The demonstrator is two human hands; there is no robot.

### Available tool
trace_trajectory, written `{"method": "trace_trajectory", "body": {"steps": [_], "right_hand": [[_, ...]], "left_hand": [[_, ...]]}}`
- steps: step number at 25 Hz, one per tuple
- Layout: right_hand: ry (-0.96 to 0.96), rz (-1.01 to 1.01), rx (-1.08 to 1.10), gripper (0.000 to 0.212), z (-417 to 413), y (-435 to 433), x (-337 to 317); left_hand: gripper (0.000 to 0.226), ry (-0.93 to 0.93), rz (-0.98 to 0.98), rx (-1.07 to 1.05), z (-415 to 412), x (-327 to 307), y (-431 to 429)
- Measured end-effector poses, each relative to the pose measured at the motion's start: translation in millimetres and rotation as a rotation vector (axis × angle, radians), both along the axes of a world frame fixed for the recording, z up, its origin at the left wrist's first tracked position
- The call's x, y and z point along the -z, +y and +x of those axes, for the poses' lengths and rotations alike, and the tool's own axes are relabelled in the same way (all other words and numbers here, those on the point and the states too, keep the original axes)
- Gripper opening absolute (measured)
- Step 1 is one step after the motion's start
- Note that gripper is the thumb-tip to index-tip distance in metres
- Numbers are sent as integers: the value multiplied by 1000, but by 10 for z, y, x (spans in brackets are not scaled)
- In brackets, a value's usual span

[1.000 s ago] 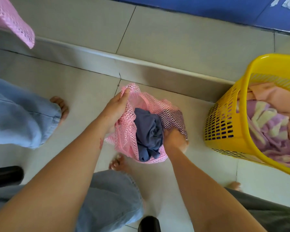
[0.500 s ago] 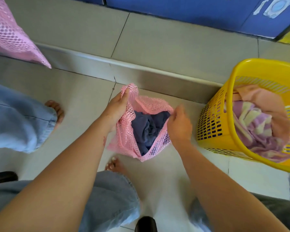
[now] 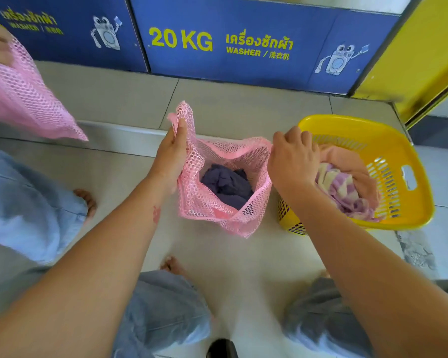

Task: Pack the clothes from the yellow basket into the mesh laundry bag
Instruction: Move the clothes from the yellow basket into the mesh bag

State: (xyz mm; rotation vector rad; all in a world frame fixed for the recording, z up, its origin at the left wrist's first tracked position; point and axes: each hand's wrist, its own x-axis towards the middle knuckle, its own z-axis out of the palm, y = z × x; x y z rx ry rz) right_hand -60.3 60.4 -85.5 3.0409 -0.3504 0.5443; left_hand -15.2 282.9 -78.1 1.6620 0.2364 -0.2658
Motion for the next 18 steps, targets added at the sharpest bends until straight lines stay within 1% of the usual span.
{"method": "trace_trajectory", "body": {"steps": [1,3,5,6,8,10,12,15,18], "right_hand": [[46,-59,8,16,-16,-57,-33],[166,-99,25,20,-71,-144,-73],[180,-100,35,21,-121,-216,-60],[156,-74,38,21,-138,-251,-48],[83,30,45,28,-161,-353,-13],[75,210,88,38,-169,-531,29],[131,346,183,45,-205,-769,117],[278,396,277,57,-293,-1106,341],[430,397,336,85,-310,-1318,538]], "left_hand": [[80,-17,20,-1,-22,-17,-22],[81,-33,67,22,-92,-24,-74],[84,-24,130,69,-166,15,-130],[84,-17,154,91,-194,36,-164],[76,-22,167,112,-223,44,-265],[66,-20,171,120,-232,49,-378],[62,-9,172,132,-232,52,-513],[62,-10,154,145,-232,45,-708],[65,7,111,152,-150,111,-856]]}}
